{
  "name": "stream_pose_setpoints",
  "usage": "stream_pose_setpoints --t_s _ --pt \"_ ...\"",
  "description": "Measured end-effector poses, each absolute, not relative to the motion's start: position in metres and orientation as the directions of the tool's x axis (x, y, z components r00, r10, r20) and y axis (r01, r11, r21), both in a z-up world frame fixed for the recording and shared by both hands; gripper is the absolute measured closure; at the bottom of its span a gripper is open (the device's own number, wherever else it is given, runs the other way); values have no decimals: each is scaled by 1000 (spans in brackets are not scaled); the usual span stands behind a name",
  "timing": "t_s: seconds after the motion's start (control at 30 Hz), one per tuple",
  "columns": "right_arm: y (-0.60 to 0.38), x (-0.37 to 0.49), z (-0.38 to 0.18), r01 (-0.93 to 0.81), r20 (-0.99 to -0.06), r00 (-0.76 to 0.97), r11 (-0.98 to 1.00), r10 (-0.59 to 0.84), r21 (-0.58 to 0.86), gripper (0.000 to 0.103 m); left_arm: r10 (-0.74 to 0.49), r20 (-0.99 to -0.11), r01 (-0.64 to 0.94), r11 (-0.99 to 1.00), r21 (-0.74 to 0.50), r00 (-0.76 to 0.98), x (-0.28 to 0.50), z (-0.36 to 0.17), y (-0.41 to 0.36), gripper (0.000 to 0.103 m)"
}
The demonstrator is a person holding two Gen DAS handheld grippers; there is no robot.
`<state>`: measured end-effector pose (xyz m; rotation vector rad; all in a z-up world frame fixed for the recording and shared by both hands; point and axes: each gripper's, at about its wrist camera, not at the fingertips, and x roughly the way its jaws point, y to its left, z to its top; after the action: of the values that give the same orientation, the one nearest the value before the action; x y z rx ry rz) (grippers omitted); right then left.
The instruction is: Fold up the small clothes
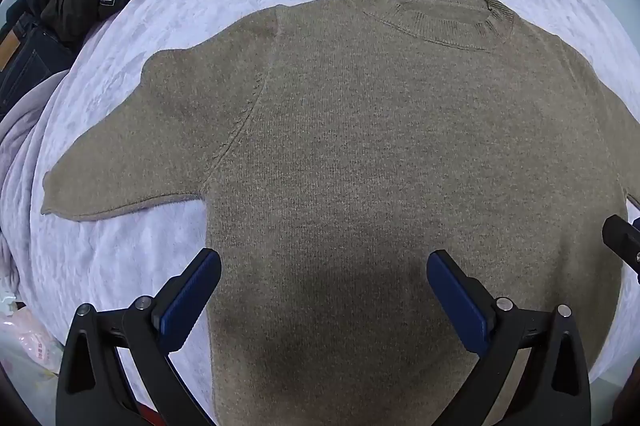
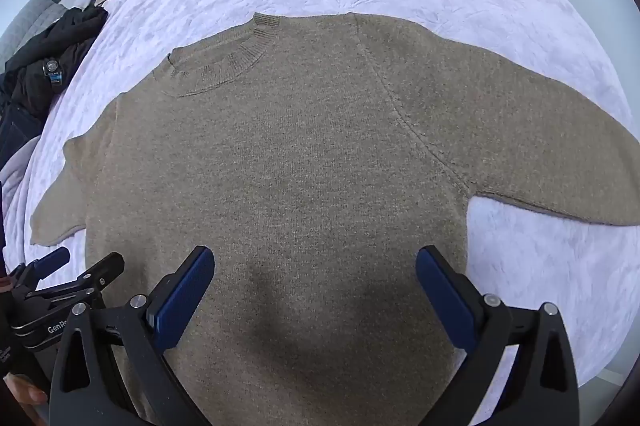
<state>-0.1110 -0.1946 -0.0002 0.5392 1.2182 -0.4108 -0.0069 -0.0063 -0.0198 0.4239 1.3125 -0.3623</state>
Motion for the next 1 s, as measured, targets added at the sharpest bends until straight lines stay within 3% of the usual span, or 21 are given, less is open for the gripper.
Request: stream_pose_setpoints --t_s 1.0 --pt "-192 -115 -4 572 -953 301 802 -12 171 2 -1 -979 477 874 98 202 -5 -29 -5 0"
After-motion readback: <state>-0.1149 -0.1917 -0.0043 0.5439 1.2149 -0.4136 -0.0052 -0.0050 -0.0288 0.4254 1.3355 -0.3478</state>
